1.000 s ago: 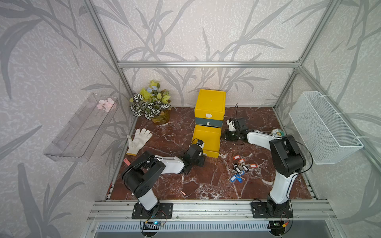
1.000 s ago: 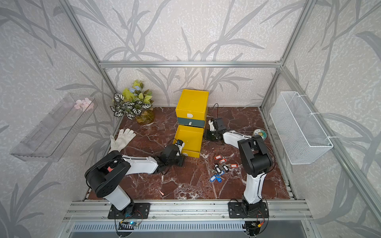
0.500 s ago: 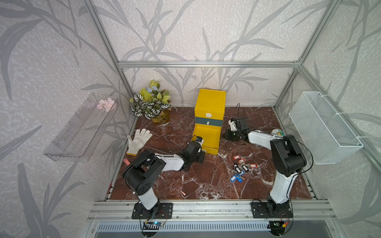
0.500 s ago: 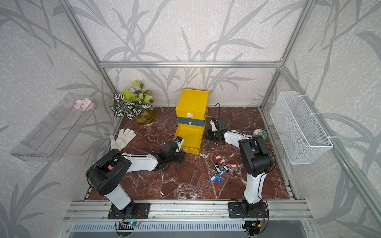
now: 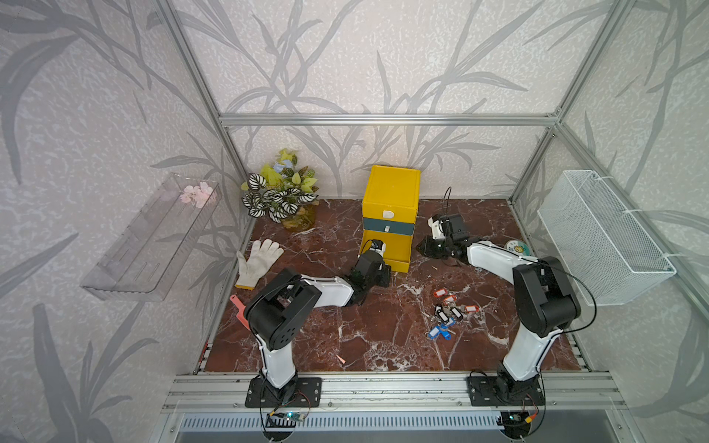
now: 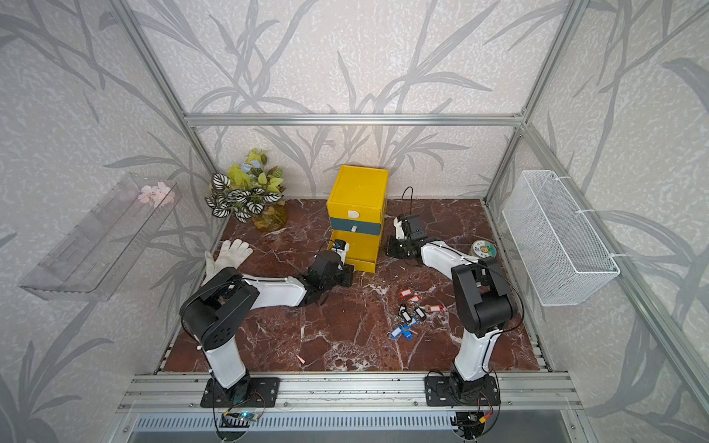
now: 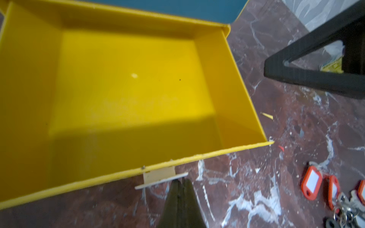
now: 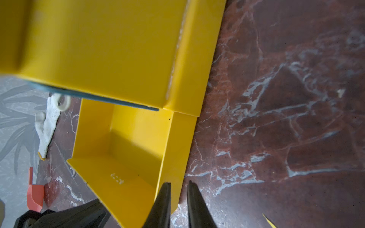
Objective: Take the keys out of the drawer
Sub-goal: Close the drawer in the storage box.
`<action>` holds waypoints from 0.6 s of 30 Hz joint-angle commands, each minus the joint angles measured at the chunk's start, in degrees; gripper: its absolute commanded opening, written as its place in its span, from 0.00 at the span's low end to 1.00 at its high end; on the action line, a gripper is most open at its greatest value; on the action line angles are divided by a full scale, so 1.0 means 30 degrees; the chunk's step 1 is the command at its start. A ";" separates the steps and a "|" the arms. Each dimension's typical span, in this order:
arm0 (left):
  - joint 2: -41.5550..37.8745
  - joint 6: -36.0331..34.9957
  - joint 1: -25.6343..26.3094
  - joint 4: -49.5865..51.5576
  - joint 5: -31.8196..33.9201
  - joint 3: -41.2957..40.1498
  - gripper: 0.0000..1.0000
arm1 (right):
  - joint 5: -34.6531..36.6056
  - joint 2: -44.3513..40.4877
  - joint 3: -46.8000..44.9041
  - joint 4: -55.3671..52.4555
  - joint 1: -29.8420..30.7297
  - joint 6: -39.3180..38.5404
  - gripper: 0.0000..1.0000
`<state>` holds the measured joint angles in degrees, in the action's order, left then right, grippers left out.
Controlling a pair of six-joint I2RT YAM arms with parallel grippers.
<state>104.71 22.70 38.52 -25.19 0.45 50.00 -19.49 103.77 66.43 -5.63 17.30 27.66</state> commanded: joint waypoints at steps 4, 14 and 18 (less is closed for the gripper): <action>0.1950 -0.0110 -0.0777 -0.0795 0.0316 0.2773 0.00 | -0.0085 -0.0895 0.0537 -0.0805 -0.0658 -0.0526 0.21; 0.5045 0.1595 -0.1221 -0.4268 0.1359 0.4603 0.00 | -0.0698 -0.1494 0.0150 -0.0785 -0.0874 -0.0657 0.21; 0.5841 0.2783 -0.1176 -0.5307 0.0983 0.4967 0.00 | -0.0792 -0.1830 0.0210 -0.1398 -0.0874 -0.0951 0.21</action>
<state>119.94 27.31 35.14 -39.07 2.50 63.68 -20.93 101.16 66.98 -7.84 14.66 26.09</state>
